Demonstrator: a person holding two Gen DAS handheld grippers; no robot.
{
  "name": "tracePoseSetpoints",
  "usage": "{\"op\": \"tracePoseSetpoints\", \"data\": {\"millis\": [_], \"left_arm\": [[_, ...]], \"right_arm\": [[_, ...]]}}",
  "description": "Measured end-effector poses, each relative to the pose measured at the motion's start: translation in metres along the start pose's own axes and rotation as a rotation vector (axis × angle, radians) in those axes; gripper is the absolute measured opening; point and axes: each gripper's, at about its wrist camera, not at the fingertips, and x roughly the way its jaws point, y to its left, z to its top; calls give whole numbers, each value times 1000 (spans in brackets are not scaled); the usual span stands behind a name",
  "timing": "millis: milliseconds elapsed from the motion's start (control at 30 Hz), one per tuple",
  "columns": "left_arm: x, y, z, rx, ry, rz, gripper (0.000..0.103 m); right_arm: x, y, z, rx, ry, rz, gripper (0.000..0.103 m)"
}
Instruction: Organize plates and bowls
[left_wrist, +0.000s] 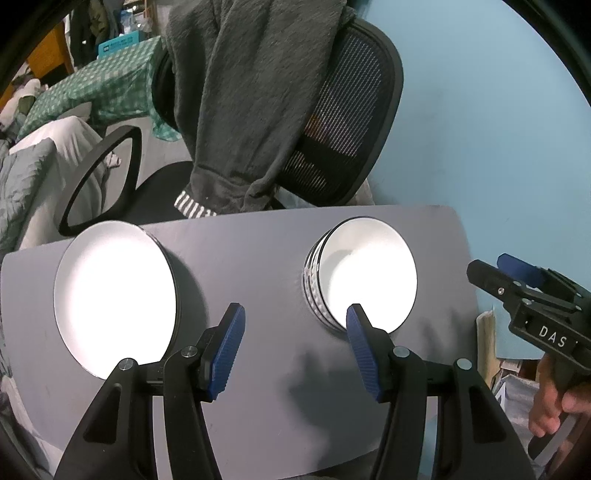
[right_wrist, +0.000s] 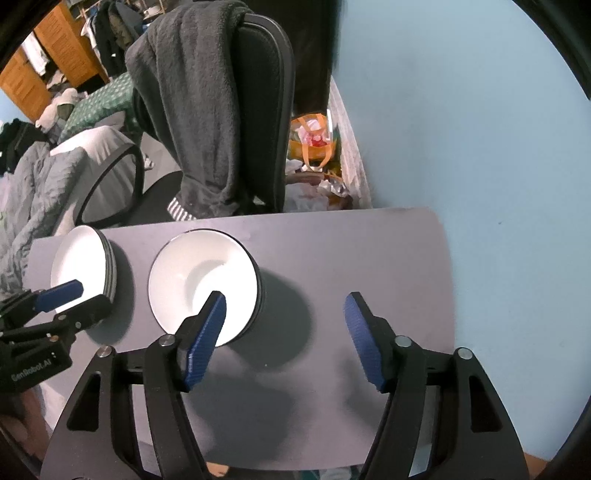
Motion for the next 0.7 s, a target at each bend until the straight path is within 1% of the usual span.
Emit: {"op": "tracePoseSetpoints", "data": {"millis": [67,133,300,567,700], "left_arm": [[2,2,-2,0,6,-1,58],[4,4,-3,1,13,-3,62],[9,5,-5,17,21,-5,63],[24,5,-3,21,53,-21,64],[38,6,-3,13,85,-38,65]], "right_arm": [[3,-1,0,-3,3,-9,68],[8,-2,-1,-4,12,-13,68],[21,-9,-6,19,39,34,68],[37,-12,-5,14,65,58,68],[47,-10,-4,-2,79,65,68]]}}
